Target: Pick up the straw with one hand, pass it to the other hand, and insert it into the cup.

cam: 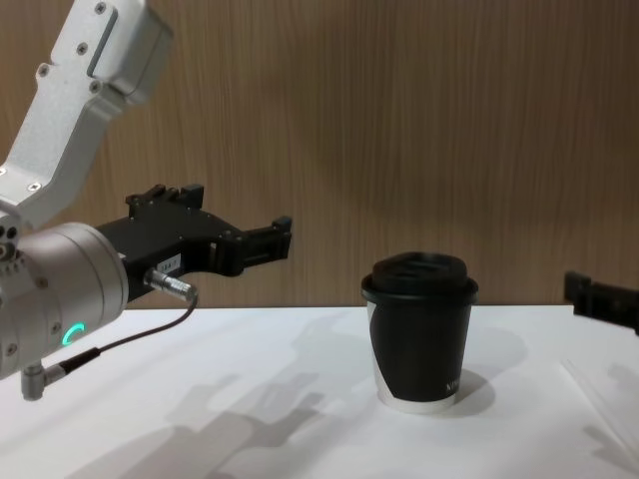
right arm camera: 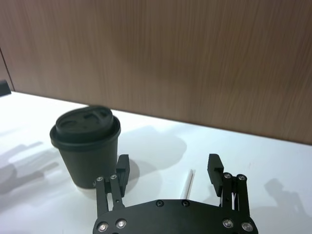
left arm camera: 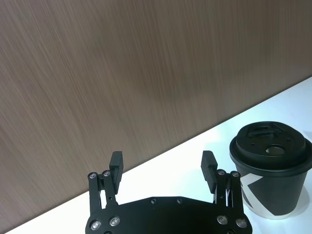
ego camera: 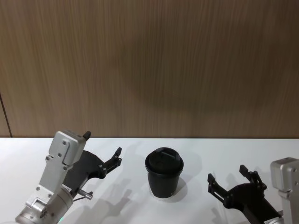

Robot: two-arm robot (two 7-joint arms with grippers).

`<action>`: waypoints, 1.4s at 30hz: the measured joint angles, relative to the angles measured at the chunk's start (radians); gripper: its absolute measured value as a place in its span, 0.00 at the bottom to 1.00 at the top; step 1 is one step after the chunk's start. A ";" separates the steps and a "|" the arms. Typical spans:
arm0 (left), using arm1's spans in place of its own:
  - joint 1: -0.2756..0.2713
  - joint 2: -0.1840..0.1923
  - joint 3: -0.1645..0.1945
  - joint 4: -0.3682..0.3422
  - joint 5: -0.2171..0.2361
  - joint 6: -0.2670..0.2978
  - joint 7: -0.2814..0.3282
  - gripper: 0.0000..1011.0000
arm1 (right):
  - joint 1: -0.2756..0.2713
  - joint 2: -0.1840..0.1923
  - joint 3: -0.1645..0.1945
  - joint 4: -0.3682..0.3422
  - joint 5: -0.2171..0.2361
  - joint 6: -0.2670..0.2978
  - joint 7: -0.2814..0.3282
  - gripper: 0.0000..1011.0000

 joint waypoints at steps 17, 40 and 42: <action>0.000 0.000 0.000 0.000 0.000 0.000 0.000 0.99 | -0.013 0.026 -0.016 -0.016 -0.011 0.101 0.040 0.99; 0.000 0.000 0.000 0.000 0.000 0.000 0.000 0.99 | -0.021 0.009 0.016 -0.013 0.019 0.199 0.060 0.99; 0.000 0.000 0.000 0.000 0.000 0.000 0.000 0.99 | -0.023 0.010 0.018 -0.013 0.020 0.202 0.063 0.99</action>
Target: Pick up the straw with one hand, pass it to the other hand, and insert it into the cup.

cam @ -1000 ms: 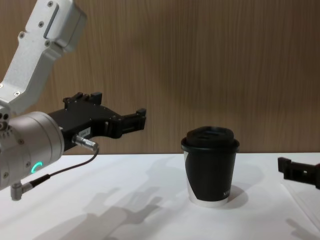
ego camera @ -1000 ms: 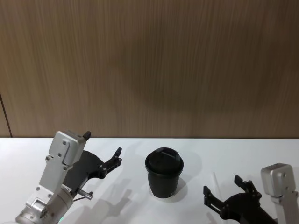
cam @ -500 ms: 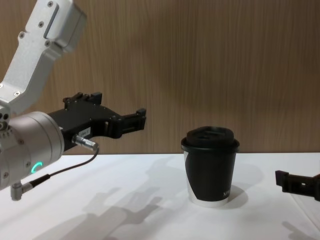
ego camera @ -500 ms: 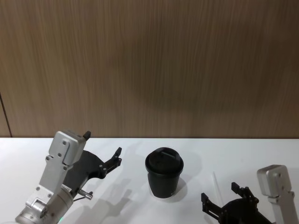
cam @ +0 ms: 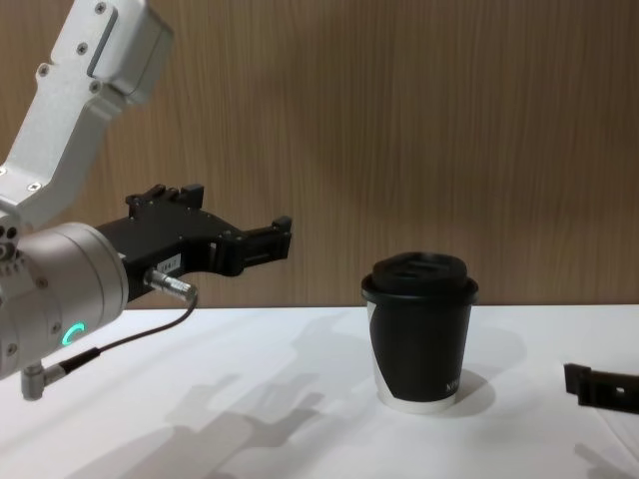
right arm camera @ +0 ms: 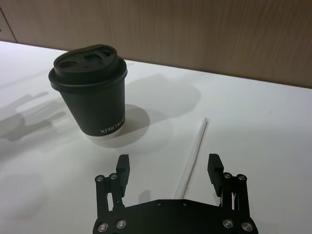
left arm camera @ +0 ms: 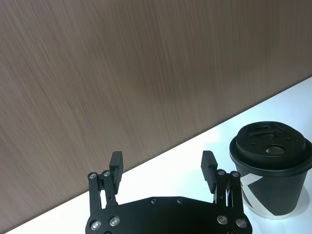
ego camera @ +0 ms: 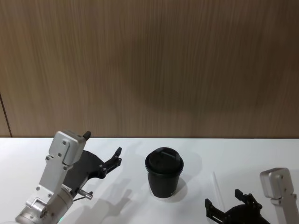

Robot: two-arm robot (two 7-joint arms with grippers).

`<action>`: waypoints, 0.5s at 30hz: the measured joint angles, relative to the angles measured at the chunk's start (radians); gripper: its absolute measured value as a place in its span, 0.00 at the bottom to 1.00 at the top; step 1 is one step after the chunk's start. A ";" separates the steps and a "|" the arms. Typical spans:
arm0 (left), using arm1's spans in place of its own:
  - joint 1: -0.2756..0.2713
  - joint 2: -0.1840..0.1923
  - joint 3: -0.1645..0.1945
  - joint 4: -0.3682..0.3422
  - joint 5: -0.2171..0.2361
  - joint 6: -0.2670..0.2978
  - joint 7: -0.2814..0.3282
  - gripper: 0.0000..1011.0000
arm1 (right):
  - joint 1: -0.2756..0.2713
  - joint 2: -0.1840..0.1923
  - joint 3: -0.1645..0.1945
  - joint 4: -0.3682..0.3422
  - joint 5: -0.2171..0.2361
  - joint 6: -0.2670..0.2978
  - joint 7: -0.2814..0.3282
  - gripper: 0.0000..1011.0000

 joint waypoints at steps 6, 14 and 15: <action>0.000 0.000 0.000 0.000 0.000 0.000 0.000 0.99 | -0.007 0.006 0.003 0.005 -0.001 0.009 0.012 0.99; 0.000 0.000 0.000 0.000 0.000 0.000 0.000 0.99 | -0.012 0.008 0.005 0.012 -0.005 0.015 0.021 0.99; 0.000 0.000 0.000 0.000 0.000 0.000 0.000 0.99 | -0.014 0.007 0.006 0.014 -0.006 0.017 0.022 0.99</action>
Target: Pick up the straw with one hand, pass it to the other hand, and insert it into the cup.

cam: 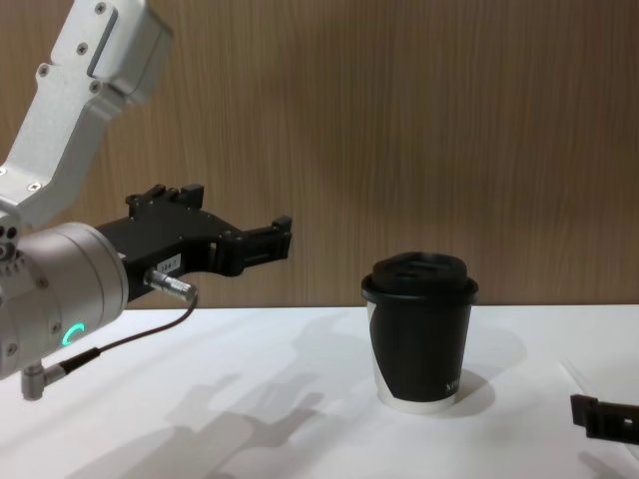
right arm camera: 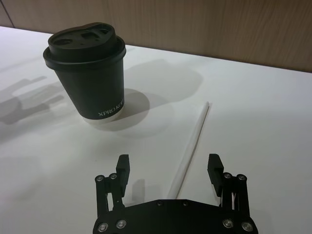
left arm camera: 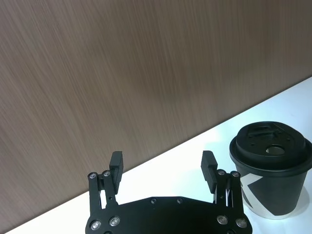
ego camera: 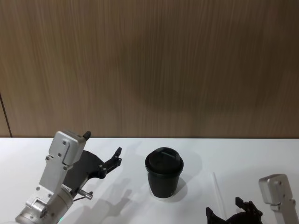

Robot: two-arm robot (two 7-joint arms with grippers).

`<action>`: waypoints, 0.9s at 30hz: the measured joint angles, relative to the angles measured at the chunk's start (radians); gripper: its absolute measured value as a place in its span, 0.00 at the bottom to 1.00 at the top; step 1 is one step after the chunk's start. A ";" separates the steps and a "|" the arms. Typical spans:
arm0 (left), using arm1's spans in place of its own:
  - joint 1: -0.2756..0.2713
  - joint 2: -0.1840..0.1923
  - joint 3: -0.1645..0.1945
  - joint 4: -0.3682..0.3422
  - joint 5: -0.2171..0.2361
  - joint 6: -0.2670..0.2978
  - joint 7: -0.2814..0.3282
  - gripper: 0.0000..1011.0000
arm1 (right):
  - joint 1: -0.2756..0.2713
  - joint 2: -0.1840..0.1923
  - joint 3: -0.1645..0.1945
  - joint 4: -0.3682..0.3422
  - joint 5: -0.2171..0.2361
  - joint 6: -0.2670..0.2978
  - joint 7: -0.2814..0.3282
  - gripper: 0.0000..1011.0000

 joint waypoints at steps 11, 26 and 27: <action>0.000 0.000 0.000 0.000 0.000 0.000 0.000 0.99 | -0.005 -0.015 0.008 0.005 0.000 0.017 0.002 0.99; 0.000 0.000 0.000 0.000 0.000 0.000 0.000 0.99 | -0.002 -0.035 0.015 0.012 0.004 0.043 0.013 0.99; 0.000 0.000 0.000 0.000 0.000 0.000 0.000 0.99 | -0.002 -0.035 0.015 0.012 0.004 0.045 0.013 0.99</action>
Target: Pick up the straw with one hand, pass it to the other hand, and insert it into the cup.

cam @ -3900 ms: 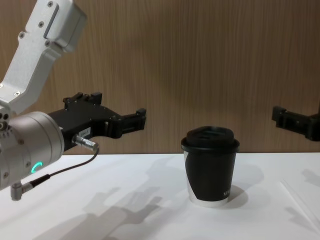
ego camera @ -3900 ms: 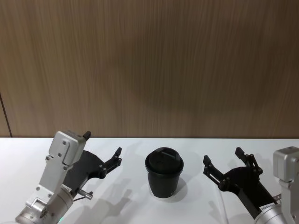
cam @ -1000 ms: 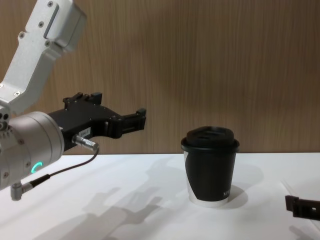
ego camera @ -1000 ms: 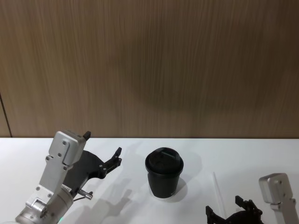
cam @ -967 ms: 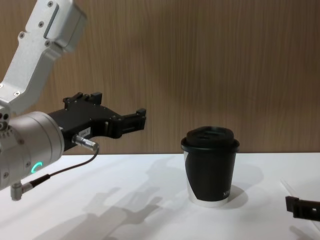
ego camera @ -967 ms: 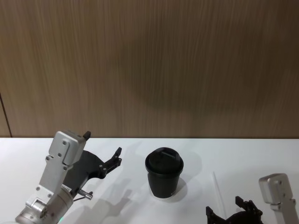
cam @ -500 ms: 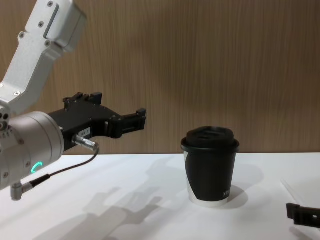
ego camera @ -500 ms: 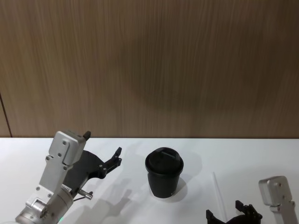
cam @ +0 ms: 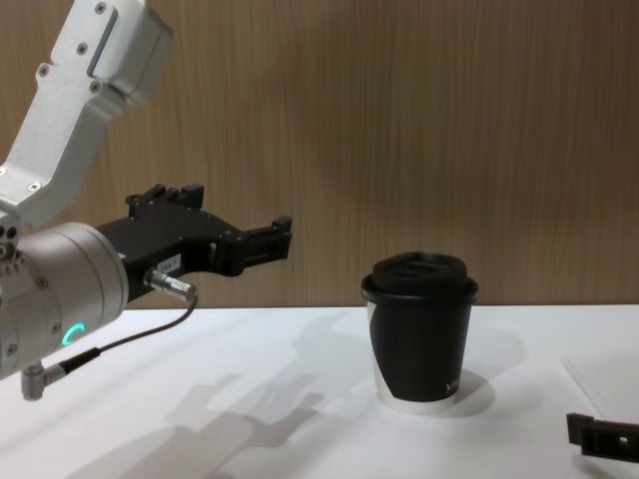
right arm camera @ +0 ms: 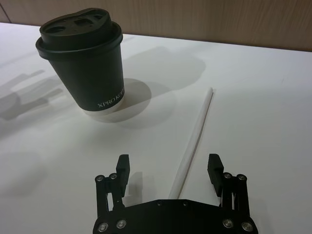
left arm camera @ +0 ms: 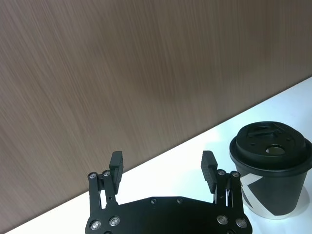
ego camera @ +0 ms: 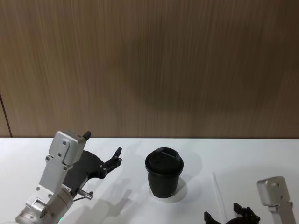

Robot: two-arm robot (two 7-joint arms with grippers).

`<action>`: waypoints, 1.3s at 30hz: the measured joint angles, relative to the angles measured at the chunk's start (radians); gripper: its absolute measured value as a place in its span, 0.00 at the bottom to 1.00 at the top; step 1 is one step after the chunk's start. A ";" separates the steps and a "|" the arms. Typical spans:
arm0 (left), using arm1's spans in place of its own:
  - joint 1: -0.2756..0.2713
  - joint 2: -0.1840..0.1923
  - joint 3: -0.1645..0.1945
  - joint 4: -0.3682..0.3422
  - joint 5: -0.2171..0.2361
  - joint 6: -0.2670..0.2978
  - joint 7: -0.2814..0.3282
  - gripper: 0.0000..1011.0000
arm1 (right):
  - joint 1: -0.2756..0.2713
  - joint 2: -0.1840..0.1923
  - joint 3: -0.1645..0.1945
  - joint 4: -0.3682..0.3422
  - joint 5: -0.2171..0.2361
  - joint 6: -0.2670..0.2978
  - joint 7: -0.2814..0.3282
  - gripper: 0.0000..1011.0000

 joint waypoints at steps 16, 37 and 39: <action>0.000 0.000 0.000 0.000 0.000 0.000 0.000 0.99 | 0.003 -0.014 0.007 0.002 -0.001 0.029 0.008 0.99; 0.000 0.000 0.000 0.000 0.000 0.000 0.000 0.99 | 0.006 -0.033 0.018 0.004 -0.004 0.074 0.012 0.97; 0.000 0.000 0.000 0.000 0.000 0.000 0.000 0.99 | 0.006 -0.034 0.018 0.004 -0.004 0.075 0.012 0.93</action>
